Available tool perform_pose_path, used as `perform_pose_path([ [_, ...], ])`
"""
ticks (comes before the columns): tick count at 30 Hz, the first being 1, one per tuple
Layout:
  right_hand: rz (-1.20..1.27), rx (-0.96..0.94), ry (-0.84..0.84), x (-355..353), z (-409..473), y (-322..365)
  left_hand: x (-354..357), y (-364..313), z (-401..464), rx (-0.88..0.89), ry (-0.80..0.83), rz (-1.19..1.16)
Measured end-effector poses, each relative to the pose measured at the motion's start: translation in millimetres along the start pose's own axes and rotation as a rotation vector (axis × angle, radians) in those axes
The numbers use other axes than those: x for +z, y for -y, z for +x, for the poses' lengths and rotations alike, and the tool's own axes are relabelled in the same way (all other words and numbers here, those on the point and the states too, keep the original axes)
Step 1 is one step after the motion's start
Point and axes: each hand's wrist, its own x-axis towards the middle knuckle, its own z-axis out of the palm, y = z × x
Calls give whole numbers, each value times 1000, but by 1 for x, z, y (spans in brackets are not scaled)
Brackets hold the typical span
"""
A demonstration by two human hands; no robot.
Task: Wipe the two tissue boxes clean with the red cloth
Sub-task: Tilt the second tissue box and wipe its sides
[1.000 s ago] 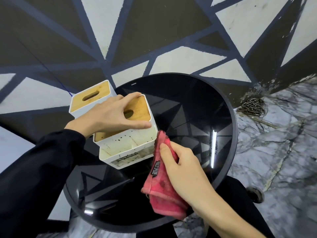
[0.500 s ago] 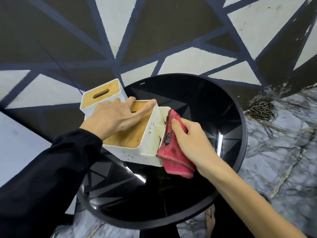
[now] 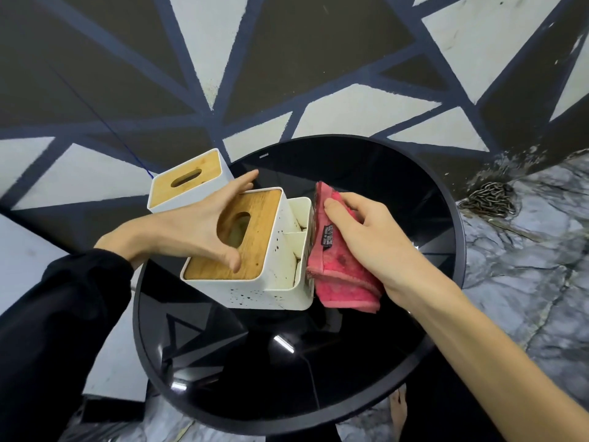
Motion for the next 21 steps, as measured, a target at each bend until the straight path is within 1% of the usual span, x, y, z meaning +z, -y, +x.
perform_pose_path([
  [4, 51, -24, 48, 3, -2, 13, -5, 2, 1, 5, 101, 39],
  [6, 73, -13, 88, 6, -1, 15, -5, 2, 3, 14, 105, 89],
  [9, 142, 56, 167, 10, 2, 16, -5, 4, 4, 40, 92, 119],
  [12, 136, 102, 190, 12, 7, 15, -7, 4, 4, 48, 95, 141],
  [15, -25, 49, 148, 16, 14, 16, -7, 4, 5, 49, 94, 174],
  [18, -226, -37, 105, 18, 18, 23, -6, 5, 4, 47, 92, 188],
  [21, -370, -136, 58, 18, 21, 30, -5, 7, 3, 52, 77, 206],
])
